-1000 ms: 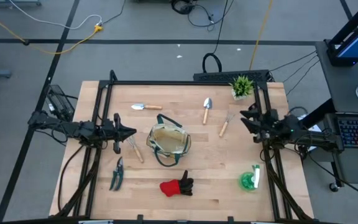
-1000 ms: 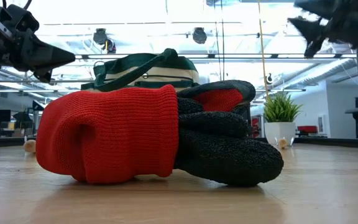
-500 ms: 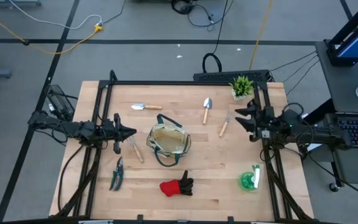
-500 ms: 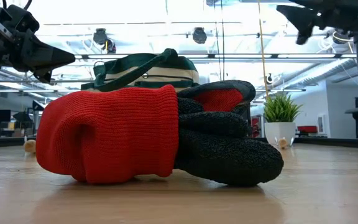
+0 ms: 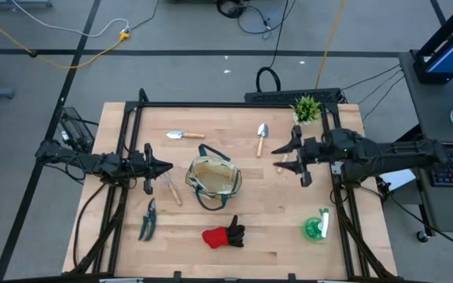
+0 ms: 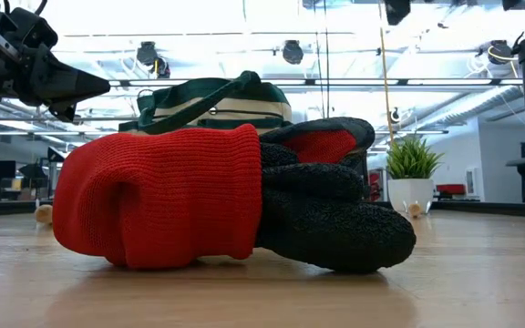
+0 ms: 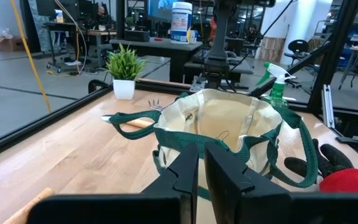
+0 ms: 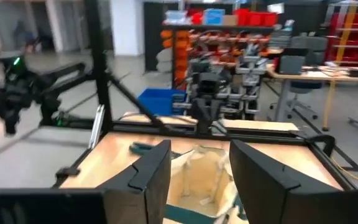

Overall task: Pick & Place Garden tools in Gardening bag
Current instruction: Put the green spray bottle into the brown gardening bag

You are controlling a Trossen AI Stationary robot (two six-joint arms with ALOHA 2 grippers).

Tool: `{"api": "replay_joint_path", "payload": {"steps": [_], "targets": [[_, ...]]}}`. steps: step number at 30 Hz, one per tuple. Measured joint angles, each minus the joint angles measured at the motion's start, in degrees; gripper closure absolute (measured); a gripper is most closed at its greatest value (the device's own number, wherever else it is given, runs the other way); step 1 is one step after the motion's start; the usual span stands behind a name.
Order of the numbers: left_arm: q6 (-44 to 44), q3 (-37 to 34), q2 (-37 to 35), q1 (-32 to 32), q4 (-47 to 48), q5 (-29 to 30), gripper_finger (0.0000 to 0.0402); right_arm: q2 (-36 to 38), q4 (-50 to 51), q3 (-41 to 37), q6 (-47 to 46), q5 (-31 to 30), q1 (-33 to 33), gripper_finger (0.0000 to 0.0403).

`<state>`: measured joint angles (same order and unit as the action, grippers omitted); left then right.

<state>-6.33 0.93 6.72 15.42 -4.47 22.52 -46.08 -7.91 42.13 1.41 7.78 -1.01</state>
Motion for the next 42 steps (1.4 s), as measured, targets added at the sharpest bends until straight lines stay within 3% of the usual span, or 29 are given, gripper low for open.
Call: {"api": "replay_joint_path", "payload": {"steps": [6,15,20,27,33,42], "targets": [[0.04,0.0,0.0,0.0,0.02,-0.11,0.0371,-2.53,7.18,5.2,2.38,-0.59,-4.67,0.0248],[0.06,0.0,0.02,0.0,0.03,-0.13,0.0371,-3.54,29.28,14.18,-0.46,-12.85,-11.34,0.0248],[0.07,0.0,0.02,0.0,0.03,-0.13,0.0371,-5.77,37.94,19.45,-6.19,-13.96,-14.99,0.0248],[0.04,0.0,0.01,0.0,0.04,-0.13,0.0371,-8.8,50.78,25.38,-23.58,-13.78,-18.93,0.0248],[0.03,0.0,0.0,0.0,0.04,-0.13,0.0371,-9.03,59.69,25.96,-42.99,-13.34,-21.18,0.0248],[0.07,0.0,0.02,0.0,0.04,-0.11,0.0371,-9.02,74.14,25.96,-71.37,-3.0,-21.67,0.0248]]}}
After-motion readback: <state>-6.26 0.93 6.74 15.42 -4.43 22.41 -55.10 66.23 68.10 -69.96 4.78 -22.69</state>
